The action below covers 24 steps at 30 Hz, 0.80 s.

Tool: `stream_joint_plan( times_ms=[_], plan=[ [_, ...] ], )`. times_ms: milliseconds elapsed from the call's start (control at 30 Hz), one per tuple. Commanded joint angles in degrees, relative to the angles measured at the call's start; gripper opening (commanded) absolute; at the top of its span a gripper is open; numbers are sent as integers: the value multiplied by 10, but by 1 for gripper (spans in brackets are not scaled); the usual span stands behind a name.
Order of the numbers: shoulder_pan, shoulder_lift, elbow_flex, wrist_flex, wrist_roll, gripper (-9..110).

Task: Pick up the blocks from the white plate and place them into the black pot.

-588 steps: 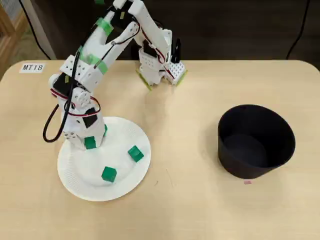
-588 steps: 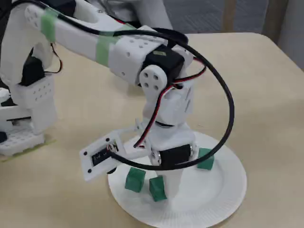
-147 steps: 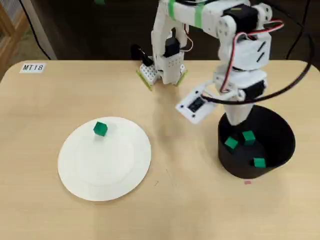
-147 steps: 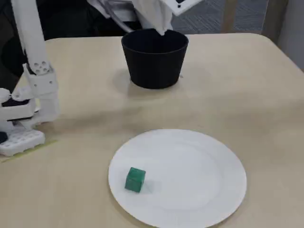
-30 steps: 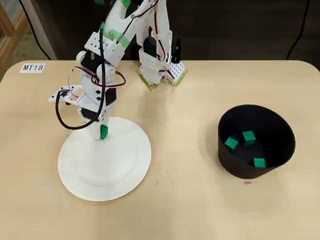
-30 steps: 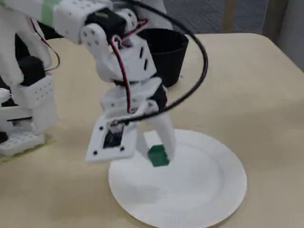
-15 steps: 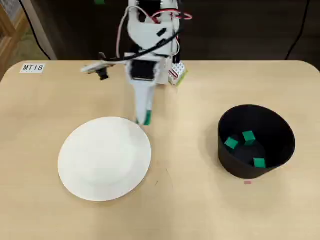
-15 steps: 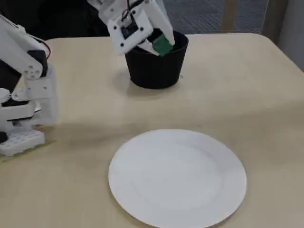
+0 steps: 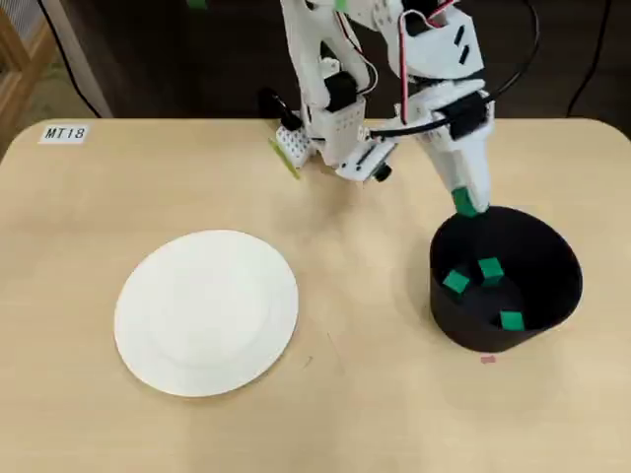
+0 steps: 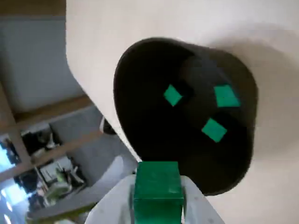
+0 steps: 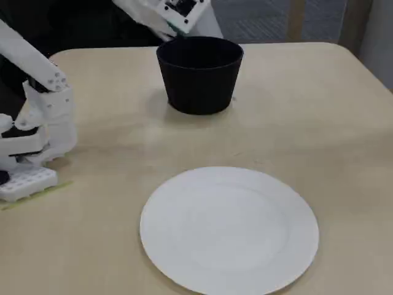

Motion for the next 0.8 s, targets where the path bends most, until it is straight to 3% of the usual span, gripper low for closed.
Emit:
stream_joint_plan(
  times_ms=[0, 333, 767],
  plan=[
    [-7, -22, -29, -46, -29, -2],
    [11, -165, -112, -84, -96, -2],
    [36, -215, -135, -91, -112, -2]
  ],
)
